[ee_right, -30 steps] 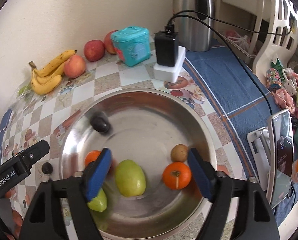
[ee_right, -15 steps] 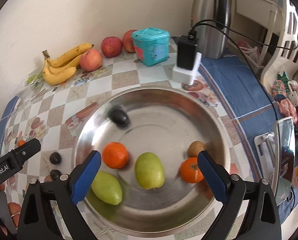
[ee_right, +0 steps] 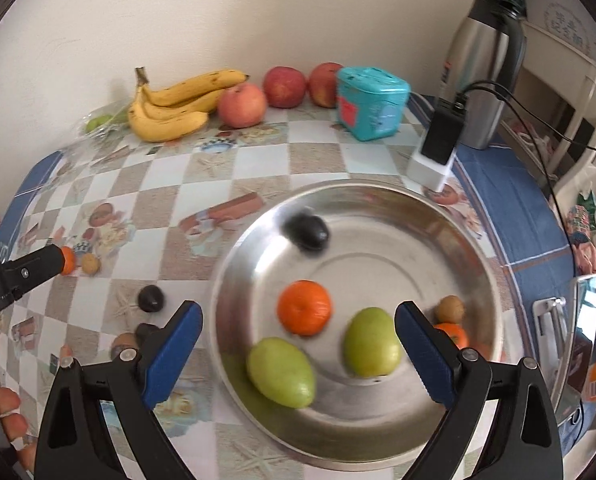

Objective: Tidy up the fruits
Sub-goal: 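Withdraw both tools from the bowl toward the remaining fruit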

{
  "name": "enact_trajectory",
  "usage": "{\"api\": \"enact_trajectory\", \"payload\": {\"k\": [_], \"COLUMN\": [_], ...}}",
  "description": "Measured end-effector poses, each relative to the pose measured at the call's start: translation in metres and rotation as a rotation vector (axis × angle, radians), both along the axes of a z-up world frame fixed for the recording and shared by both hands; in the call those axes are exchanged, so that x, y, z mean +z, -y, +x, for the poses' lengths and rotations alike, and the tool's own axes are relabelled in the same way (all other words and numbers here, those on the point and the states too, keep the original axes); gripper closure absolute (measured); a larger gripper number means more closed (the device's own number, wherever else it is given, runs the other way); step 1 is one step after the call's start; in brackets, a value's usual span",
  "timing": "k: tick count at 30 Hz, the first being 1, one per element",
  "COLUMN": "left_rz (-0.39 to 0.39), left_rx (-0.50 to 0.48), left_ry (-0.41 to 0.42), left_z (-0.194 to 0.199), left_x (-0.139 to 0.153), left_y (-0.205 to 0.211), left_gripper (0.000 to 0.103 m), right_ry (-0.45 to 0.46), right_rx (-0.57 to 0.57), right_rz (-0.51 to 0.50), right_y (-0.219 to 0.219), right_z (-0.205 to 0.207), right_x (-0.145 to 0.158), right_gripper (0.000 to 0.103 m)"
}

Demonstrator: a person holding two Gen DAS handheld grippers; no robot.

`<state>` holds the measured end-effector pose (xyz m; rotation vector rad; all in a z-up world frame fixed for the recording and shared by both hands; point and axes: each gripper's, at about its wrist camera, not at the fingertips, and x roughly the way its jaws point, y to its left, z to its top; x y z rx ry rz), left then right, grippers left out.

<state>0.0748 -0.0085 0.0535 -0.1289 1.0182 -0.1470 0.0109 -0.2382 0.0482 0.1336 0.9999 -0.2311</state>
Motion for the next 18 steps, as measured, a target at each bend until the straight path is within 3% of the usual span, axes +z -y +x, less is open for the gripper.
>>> {"api": "enact_trajectory", "payload": {"k": [6,18], "left_rz": [0.023,-0.06], "left_rx": [0.029,0.078], "left_ry": [0.012,-0.049], "left_z": [0.001,0.011], "left_x": [0.005,-0.003], "left_y": [-0.028,-0.061], "left_gripper": [0.0,0.0], "right_ry": [0.007,0.035], "right_rx": [0.06,0.153], "right_rz": [0.008,0.097], "right_y": [-0.028,-0.073], "right_z": [0.007,0.019], "right_x": [0.001,0.004], "right_gripper": [0.006,0.006]}}
